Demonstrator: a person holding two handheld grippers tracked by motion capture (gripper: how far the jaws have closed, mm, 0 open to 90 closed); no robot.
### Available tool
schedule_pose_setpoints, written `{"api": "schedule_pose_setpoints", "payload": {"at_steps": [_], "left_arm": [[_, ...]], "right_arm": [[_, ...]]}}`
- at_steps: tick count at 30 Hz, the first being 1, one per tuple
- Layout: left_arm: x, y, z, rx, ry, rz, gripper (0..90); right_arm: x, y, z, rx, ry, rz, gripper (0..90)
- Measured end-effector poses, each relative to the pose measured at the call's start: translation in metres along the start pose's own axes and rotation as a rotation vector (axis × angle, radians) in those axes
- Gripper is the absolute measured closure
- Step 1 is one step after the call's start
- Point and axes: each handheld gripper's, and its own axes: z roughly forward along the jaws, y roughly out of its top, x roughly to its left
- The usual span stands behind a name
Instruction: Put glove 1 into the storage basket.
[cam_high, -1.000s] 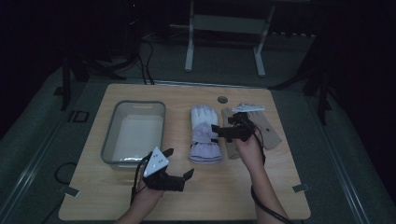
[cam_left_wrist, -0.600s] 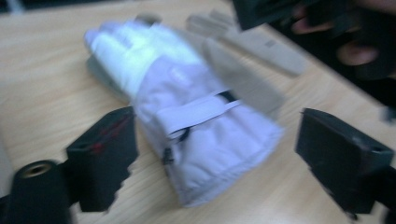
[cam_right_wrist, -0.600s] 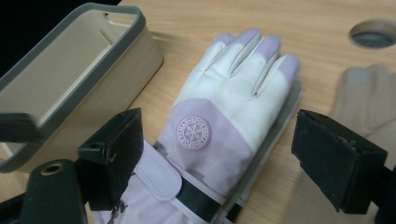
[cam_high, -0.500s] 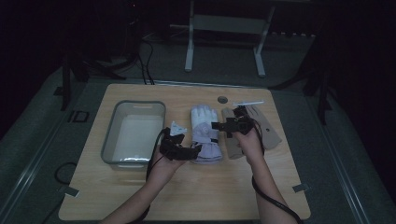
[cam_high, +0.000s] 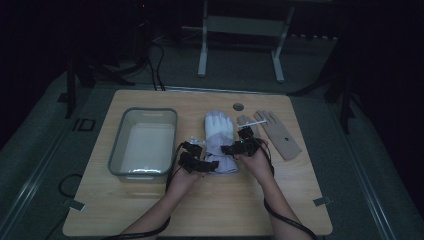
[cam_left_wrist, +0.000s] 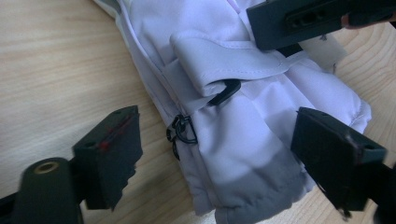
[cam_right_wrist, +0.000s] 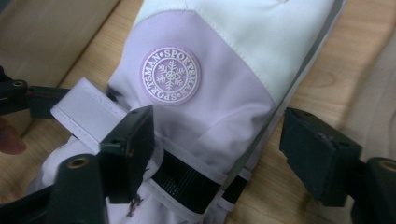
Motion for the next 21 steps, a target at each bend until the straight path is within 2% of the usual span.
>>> {"api": "schedule_pose_setpoints", "payload": {"at_steps": [3,7,10,14,17,18,21], "left_arm": [[0.004,-0.004,0.005,0.015,-0.015,-0.02,21.4],[0.009,-0.01,0.008,0.004,-0.065,-0.048,27.3],[0.008,-0.01,0.009,0.006,-0.07,-0.023,32.2],[0.009,-0.01,0.009,0.021,-0.089,-0.006,41.9],[0.011,-0.01,0.009,0.031,-0.103,-0.018,50.1],[0.011,-0.01,0.009,0.03,-0.109,-0.023,52.2],[0.012,-0.009,0.007,0.03,-0.114,-0.024,59.8]], "right_arm": [[-0.003,-0.004,0.009,0.029,0.013,0.025,30.1],[-0.013,-0.01,0.016,0.038,0.086,0.12,31.7],[-0.016,-0.013,0.017,0.032,0.131,0.152,38.6],[-0.012,-0.014,0.016,0.018,0.122,0.123,44.4],[-0.011,-0.014,0.015,0.016,0.116,0.124,50.7],[-0.01,-0.013,0.015,0.015,0.109,0.131,55.9],[-0.008,-0.012,0.014,0.02,0.095,0.13,60.1]]}}
